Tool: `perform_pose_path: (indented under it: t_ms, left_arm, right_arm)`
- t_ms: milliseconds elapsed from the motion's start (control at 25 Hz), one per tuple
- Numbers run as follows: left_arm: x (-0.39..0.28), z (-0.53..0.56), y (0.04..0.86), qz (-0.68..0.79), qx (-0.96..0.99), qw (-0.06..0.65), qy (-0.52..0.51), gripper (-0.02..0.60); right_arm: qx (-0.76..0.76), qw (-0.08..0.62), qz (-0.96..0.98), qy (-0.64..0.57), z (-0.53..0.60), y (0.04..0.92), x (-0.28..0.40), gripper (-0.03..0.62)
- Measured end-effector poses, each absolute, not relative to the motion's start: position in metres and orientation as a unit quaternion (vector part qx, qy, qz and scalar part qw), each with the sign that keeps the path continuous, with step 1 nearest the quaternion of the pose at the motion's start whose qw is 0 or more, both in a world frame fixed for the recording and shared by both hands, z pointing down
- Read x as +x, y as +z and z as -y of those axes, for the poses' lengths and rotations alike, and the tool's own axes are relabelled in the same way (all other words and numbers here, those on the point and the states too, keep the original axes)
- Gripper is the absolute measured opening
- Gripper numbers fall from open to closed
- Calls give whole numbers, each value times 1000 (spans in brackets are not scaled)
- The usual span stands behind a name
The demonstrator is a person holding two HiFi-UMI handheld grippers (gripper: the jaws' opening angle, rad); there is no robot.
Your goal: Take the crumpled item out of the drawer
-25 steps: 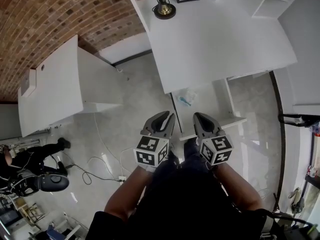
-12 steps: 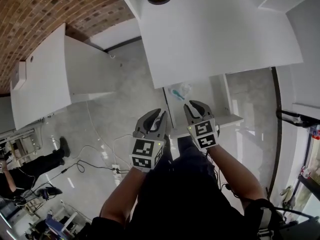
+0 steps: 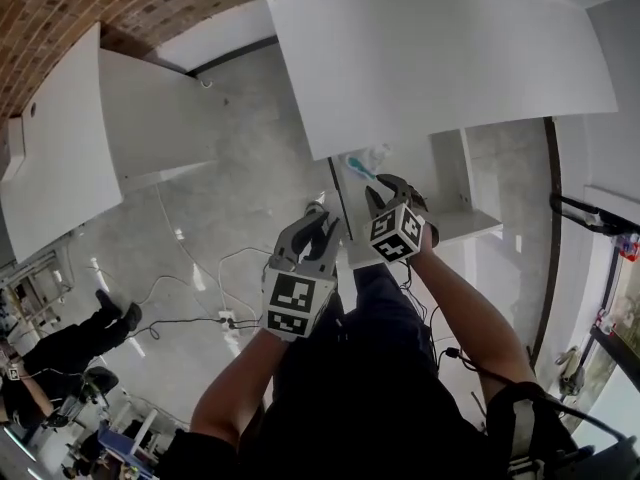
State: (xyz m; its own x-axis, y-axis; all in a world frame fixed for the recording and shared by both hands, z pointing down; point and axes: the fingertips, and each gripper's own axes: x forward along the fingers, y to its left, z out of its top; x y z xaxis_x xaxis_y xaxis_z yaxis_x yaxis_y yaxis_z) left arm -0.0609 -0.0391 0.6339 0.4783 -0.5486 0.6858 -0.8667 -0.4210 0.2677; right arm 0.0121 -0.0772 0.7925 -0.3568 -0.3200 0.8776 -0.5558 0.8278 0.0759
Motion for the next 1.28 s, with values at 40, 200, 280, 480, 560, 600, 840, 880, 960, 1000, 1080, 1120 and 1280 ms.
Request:
perform_pose_path:
  t_ms: [40, 200, 280, 480, 560, 600, 840, 880, 960, 1000, 1080, 1120, 1280]
  left_arm:
    - [-64, 36, 638, 442, 799, 314, 259, 63]
    - [-81, 21, 654, 448, 783, 337, 269, 63]
    - [-91, 16, 661, 452, 776, 343, 275, 63]
    - [-115, 5, 670, 467, 759, 355, 283, 63]
    - [-122, 2, 674, 472, 752, 364, 282, 63]
    - [-124, 1, 675, 474, 749, 368, 281, 63]
    - [-126, 6, 677, 478, 750, 365, 274, 63]
    - [-125, 6, 676, 478, 752, 364, 273, 63]
    - [-125, 9, 674, 477, 754, 362, 271, 63]
    - [-124, 10, 672, 477, 754, 361, 270, 63]
    - [-123, 13, 668, 476, 757, 357, 269, 63]
    - [-122, 15, 666, 476, 759, 354, 268, 63]
    - [-116, 21, 651, 474, 765, 347, 263, 63]
  right_arm:
    - [261, 513, 810, 111, 77, 803, 10, 114]
    - [227, 566, 789, 76, 80, 839, 3, 112]
    - [206, 588, 779, 73, 81, 856, 2, 114]
    - [184, 628, 752, 79, 76, 893, 9, 126]
    - [187, 629, 750, 89, 76, 901, 10, 129]
    - [188, 627, 750, 91, 77, 903, 10, 127]
    - [191, 618, 758, 91, 79, 905, 11, 17]
    - [193, 616, 758, 92, 79, 903, 12, 17]
    - [202, 611, 759, 94, 79, 897, 13, 14]
    - [206, 609, 760, 95, 79, 893, 14, 14]
    - [212, 604, 763, 92, 79, 885, 14, 12]
    - [213, 602, 764, 90, 79, 880, 14, 12]
    - [218, 590, 772, 91, 74, 853, 14, 12]
